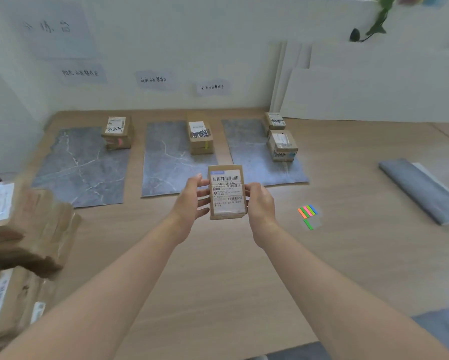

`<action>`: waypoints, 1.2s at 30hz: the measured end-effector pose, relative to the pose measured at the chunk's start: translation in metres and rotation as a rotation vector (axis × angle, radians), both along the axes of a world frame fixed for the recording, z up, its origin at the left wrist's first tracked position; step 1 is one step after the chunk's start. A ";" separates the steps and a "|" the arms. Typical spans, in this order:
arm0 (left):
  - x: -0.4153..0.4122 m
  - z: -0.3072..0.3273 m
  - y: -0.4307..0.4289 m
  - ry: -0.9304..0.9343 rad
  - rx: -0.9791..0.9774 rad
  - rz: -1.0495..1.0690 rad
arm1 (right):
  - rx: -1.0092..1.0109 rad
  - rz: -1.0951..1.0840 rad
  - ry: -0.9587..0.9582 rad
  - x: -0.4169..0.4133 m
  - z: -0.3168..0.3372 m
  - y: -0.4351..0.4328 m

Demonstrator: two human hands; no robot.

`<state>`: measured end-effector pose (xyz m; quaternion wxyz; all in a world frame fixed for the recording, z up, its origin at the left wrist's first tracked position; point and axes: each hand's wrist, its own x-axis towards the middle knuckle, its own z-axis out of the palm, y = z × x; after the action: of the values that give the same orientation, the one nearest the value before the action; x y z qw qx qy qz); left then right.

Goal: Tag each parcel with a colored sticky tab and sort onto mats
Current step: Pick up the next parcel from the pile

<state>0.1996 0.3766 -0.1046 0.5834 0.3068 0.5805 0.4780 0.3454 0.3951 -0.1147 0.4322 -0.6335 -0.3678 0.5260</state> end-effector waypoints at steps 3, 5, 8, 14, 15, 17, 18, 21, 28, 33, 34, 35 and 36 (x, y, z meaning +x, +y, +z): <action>0.001 -0.020 0.009 -0.009 -0.053 0.001 | -0.034 0.004 -0.023 -0.001 -0.020 0.007; 0.002 -0.036 0.012 -0.011 -0.090 0.005 | -0.059 0.012 -0.035 -0.001 -0.036 0.008; 0.005 -0.064 0.012 -0.015 -0.162 0.018 | -0.110 0.039 -0.034 0.001 -0.064 0.009; 0.014 -0.118 0.007 -0.026 -0.307 0.033 | -0.225 0.045 -0.027 0.011 -0.116 0.010; 0.016 -0.126 0.006 -0.036 -0.319 0.036 | -0.241 0.046 -0.024 0.012 -0.123 0.009; 0.018 -0.139 0.005 -0.053 -0.343 0.054 | -0.273 0.051 -0.025 0.013 -0.137 0.008; 0.019 -0.145 0.004 -0.059 -0.353 0.059 | -0.284 0.055 -0.027 0.013 -0.142 0.007; 0.021 -0.157 0.002 -0.067 -0.385 0.066 | -0.304 0.064 -0.036 0.015 -0.156 0.005; 0.021 -0.169 -0.003 -0.069 -0.423 0.062 | -0.349 0.099 -0.069 0.014 -0.170 0.002; 0.022 -0.173 -0.003 -0.061 -0.426 0.070 | -0.372 0.100 -0.082 0.015 -0.170 0.000; 0.021 -0.172 -0.003 -0.050 -0.432 0.065 | -0.377 0.100 -0.084 0.016 -0.169 0.000; 0.021 -0.172 -0.003 -0.039 -0.438 0.063 | -0.382 0.097 -0.080 0.016 -0.168 0.001; 0.021 -0.171 -0.002 -0.026 -0.444 0.059 | -0.388 0.090 -0.068 0.017 -0.166 0.001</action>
<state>0.2204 0.3742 -0.2753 0.6298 0.1477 0.6727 0.3593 0.3620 0.3961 -0.2802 0.2656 -0.7052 -0.3020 0.5839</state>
